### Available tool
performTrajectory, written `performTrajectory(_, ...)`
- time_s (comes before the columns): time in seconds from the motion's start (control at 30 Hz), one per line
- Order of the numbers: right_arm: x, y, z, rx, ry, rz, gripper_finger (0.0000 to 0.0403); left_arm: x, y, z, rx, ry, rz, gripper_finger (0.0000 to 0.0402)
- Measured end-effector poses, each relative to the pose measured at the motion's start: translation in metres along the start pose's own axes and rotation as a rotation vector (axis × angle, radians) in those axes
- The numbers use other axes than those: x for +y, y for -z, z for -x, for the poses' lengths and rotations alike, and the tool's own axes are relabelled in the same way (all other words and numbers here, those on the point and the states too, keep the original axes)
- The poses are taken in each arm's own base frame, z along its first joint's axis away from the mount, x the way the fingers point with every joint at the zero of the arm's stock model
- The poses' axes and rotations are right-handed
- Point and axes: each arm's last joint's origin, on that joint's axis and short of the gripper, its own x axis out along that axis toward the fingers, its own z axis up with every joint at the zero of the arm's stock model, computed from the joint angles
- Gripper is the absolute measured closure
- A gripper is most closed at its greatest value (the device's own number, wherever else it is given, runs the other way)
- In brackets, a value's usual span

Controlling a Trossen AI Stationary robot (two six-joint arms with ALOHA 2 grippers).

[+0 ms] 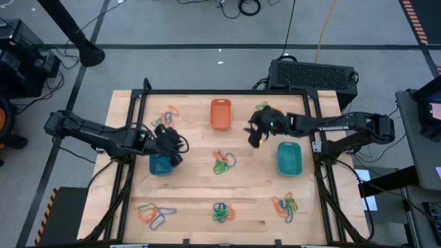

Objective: Sort rubber bands into baskets
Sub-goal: Put the blue rubber band into the blue bin

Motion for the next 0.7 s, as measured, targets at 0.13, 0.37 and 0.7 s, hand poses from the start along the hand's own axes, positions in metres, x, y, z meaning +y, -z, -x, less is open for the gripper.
performTrajectory(0.13,-0.032,-0.001,-0.003,0.035,0.105,-0.097,0.0222,-0.005,0.004,-0.013,-0.169,0.08,-0.038,0.0324)
performTrajectory(0.37,-0.063,0.016,-0.015,0.186,0.232,-0.269,0.0222,-0.007,0.006,-0.019,-0.438,0.178,-0.061,0.0324)
performTrajectory(0.7,-0.074,0.047,-0.06,0.335,0.316,-0.322,0.0222,-0.002,0.007,-0.024,-0.432,0.252,-0.078,0.0324)
